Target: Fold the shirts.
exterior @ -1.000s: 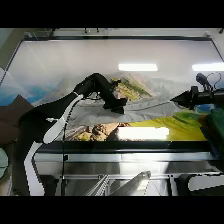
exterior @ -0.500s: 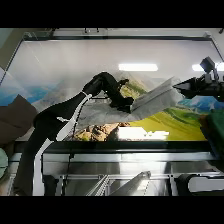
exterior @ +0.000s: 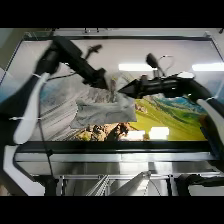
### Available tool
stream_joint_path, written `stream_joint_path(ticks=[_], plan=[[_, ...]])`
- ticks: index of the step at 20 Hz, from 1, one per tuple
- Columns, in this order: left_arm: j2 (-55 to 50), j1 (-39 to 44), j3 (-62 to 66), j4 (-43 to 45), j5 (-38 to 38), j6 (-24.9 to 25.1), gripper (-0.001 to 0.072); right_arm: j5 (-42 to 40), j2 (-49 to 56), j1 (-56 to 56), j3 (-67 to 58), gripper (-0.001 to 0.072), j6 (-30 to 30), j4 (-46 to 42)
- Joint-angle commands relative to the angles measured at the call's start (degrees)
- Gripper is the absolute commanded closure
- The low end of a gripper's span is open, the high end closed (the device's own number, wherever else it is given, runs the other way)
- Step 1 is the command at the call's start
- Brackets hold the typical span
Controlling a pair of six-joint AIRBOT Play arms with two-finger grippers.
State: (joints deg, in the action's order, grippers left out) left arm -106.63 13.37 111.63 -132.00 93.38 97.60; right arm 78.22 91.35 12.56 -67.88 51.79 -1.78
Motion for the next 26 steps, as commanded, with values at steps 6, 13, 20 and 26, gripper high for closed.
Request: stream_joint_path(ticks=[6,13,20,26], plan=[[23.76,-27.74,-23.93,4.48,2.80,2.95,0.0689,-22.95,12.44,21.68,-8.83,0.0088,-3.15,3.61],[39.08,-32.85,-40.76,4.35,-1.44,5.97,0.0689,0.37,7.48,1.38,-8.83,0.0307,0.15,-0.09],[49.88,-34.16,-51.32,4.48,-3.21,7.43,0.0689,-6.84,4.61,-16.52,-3.08,0.0175,17.31,-36.13],[49.88,-34.58,-51.25,2.47,-1.88,7.15,0.0688,-9.60,9.53,-10.54,-1.88,0.0043,17.51,-38.10]])
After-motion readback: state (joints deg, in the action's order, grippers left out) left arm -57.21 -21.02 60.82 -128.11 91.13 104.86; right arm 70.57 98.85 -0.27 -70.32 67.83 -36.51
